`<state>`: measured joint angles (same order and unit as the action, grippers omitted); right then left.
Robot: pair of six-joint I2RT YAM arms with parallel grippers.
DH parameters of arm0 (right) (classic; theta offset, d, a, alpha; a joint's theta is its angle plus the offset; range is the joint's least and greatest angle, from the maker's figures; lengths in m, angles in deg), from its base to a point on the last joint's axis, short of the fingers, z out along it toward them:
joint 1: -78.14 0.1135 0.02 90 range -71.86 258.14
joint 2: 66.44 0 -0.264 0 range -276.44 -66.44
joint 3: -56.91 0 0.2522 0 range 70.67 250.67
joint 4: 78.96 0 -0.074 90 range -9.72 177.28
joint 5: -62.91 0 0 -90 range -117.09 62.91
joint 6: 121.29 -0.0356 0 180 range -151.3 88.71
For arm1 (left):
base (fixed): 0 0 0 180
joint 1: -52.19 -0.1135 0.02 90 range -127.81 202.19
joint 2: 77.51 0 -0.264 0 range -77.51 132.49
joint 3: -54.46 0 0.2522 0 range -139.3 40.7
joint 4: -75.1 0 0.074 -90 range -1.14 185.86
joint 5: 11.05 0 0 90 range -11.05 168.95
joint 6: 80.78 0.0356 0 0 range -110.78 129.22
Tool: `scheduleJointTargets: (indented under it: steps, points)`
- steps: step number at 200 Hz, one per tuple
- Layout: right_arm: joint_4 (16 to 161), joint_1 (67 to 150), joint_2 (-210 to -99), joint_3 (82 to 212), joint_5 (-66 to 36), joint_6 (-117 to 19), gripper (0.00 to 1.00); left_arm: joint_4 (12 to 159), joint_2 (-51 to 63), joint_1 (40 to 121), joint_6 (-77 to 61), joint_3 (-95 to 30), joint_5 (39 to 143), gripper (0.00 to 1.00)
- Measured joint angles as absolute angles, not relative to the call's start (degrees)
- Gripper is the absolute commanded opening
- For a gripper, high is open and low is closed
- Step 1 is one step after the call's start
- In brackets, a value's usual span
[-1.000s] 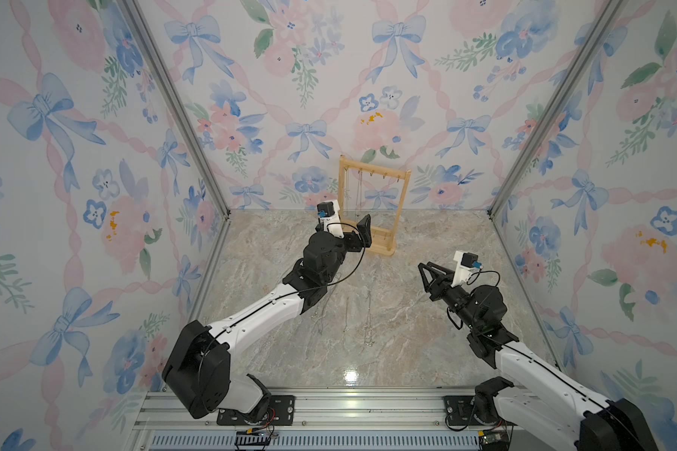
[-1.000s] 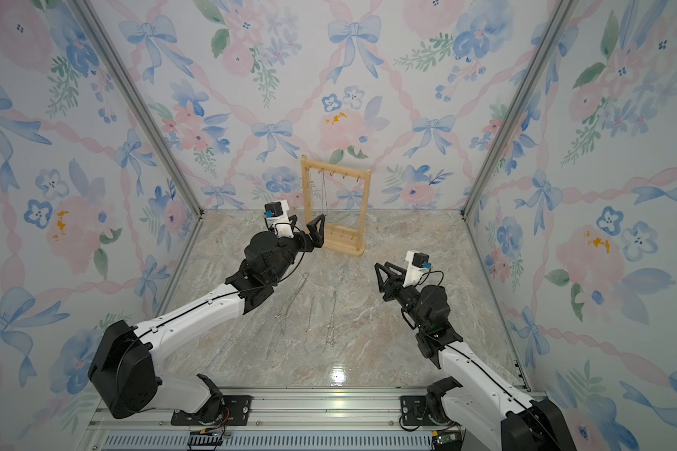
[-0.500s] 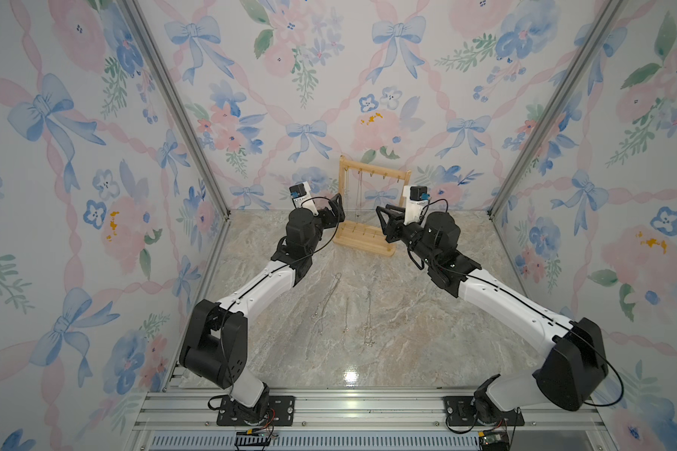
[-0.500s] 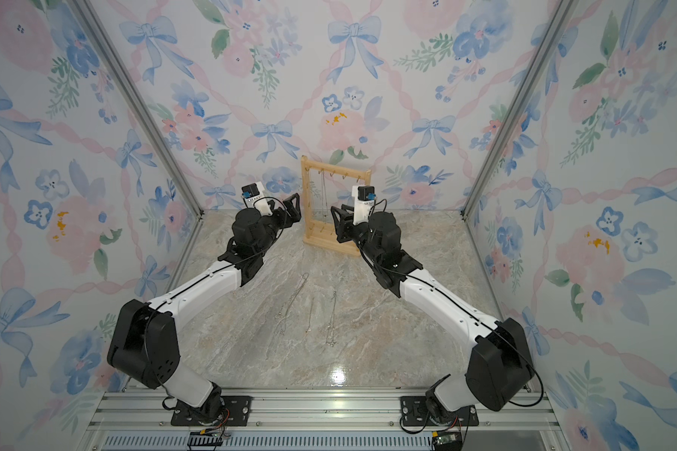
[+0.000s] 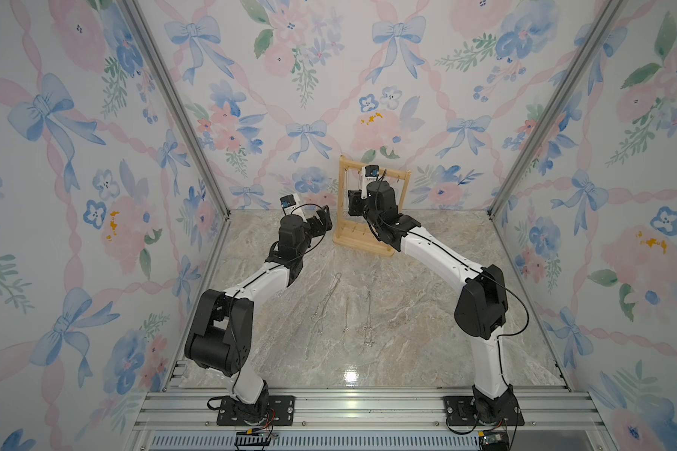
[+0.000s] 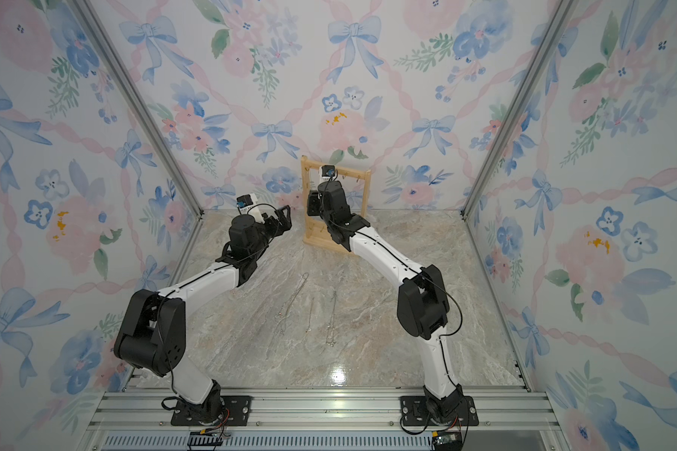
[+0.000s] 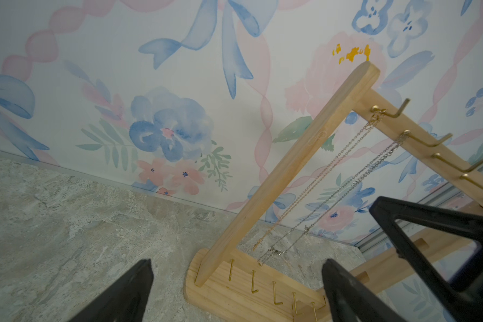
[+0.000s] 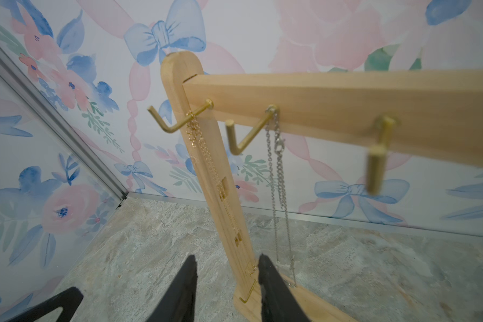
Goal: Take the necklace off the jewelry display stand
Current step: Take off the necklace from the stand.
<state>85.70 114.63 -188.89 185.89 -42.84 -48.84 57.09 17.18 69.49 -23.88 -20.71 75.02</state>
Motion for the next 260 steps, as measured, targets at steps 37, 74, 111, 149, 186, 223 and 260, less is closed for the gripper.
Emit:
scheduleJointTargets:
  steps: [37,74,111,149,186,223,260]
  points:
    - [85.3,114.5,-191.1,188.7,-46.7,-48.8,0.38,56.8,18.1,69.5,-23.9,-20.7,75.9,0.98]
    - [85.9,114.1,-191.8,191.3,-47.5,-48.2,0.39,56.7,18.5,69.5,-23.9,-20.7,76.8,0.98]
    - [86.4,113.5,-194.7,194.9,-47.5,-48.1,0.38,56.7,18.5,69.5,-23.9,-20.6,76.9,0.98]
    - [86.4,113.1,-197.8,196.5,-47.7,-48.0,0.36,56.5,18.5,69.5,-23.9,-20.5,76.9,0.98]
    - [86.6,113.0,-198.5,197.6,-48.5,-47.4,0.32,56.1,18.5,69.5,-23.9,-20.1,76.9,0.98]
    - [86.6,112.9,-198.9,199.6,-48.7,-46.4,0.23,55.7,18.5,69.5,-23.9,-20.1,76.9,0.98]
    - [86.7,112.7,-198.9,200.2,-48.8,-45.8,0.10,55.7,18.5,69.5,-23.9,-20.1,76.9,0.98]
